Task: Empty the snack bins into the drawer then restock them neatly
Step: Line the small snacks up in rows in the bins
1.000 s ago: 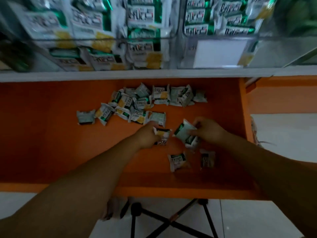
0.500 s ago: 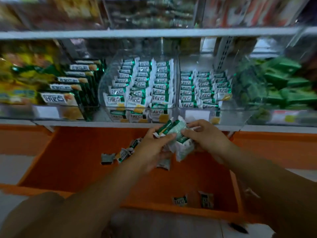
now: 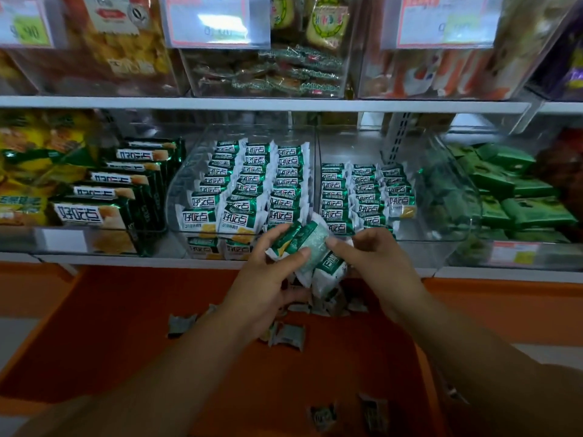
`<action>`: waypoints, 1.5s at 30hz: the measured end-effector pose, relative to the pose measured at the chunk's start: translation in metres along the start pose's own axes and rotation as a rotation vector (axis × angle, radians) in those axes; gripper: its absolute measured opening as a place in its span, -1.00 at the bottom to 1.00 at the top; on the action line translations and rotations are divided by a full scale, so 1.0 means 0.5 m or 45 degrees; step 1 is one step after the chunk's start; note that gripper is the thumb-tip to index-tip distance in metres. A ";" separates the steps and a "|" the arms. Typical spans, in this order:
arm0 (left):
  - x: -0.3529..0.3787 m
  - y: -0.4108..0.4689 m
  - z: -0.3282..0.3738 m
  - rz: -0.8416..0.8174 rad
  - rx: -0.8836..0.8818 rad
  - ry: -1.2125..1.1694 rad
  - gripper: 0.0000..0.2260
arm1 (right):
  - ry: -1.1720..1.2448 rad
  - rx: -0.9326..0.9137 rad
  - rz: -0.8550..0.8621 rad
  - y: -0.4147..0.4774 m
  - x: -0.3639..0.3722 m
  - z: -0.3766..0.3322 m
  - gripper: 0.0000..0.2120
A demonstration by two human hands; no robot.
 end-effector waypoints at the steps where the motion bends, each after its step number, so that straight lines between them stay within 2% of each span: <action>1: 0.001 0.007 0.004 -0.003 0.004 -0.047 -0.57 | 0.034 0.002 0.012 0.004 -0.001 0.000 -0.55; 7: 0.013 0.026 0.023 0.008 0.092 -0.078 -0.58 | 0.148 -0.001 -0.098 0.021 0.025 0.003 -0.43; 12: 0.002 0.030 0.033 0.075 0.167 -0.043 -0.57 | 0.324 0.037 -0.175 0.024 0.035 0.004 -0.56; 14: 0.001 0.029 0.040 0.087 0.208 -0.021 -0.57 | 0.434 0.038 -0.271 0.019 0.046 -0.001 -0.70; 16: 0.003 0.028 0.045 0.096 0.224 0.008 -0.57 | 0.514 0.040 -0.389 0.009 0.061 -0.007 -0.69; 18: 0.005 0.027 0.048 0.101 0.219 0.026 -0.57 | 0.450 0.044 -0.426 0.014 0.071 -0.003 -0.47; 21: 0.013 0.028 0.053 0.092 0.198 0.026 -0.56 | 0.298 0.057 -0.340 0.024 0.059 0.005 -0.02; 22: 0.013 0.030 0.056 0.094 0.195 0.016 -0.56 | 0.326 0.080 -0.299 0.032 0.049 0.011 0.08; 23: 0.014 0.033 0.061 0.098 0.195 0.014 -0.56 | 0.354 0.106 -0.247 0.038 0.032 0.014 0.09; 24: 0.013 0.036 0.067 0.103 0.195 0.018 -0.56 | 0.368 0.114 -0.213 0.044 0.009 0.010 -0.03; 26: 0.011 0.043 0.079 0.111 0.197 0.020 -0.56 | 0.324 0.028 -0.180 0.058 -0.053 -0.015 -0.59; 27: 0.010 0.046 0.085 0.112 0.201 0.021 -0.56 | 0.266 -0.042 -0.150 0.066 -0.090 -0.036 -0.77; 28: 0.007 0.050 0.090 0.118 0.207 0.029 -0.56 | 0.154 -0.118 -0.066 0.084 -0.134 -0.055 -0.80; 31: -0.002 0.060 0.103 0.142 0.228 0.106 -0.56 | -0.571 -0.266 0.162 0.155 -0.242 -0.113 -0.64; 34: -0.002 0.068 0.104 0.133 0.229 0.181 -0.57 | -1.345 -0.330 0.015 0.242 -0.254 -0.125 -0.57; 37: 0.004 0.070 0.101 0.111 0.212 0.234 -0.52 | -1.840 -0.374 -0.233 0.296 -0.206 -0.077 -0.60; 41: 0.007 0.071 0.098 0.112 0.192 0.247 -0.47 | -2.031 -0.368 -0.316 0.330 -0.171 -0.022 -0.54; 45: 0.007 0.072 0.092 0.090 0.177 0.236 -0.45 | -2.050 -0.327 -0.286 0.361 -0.166 0.015 -0.55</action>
Point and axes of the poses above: each hand's wrist, its own y-axis towards the middle knuckle, its own x-axis out of the palm, z = x × y, the point moved 9 cm from there along y, towards the middle knuckle, and after that the axes turned 15 degrees about -y, right-handed, at the moved point
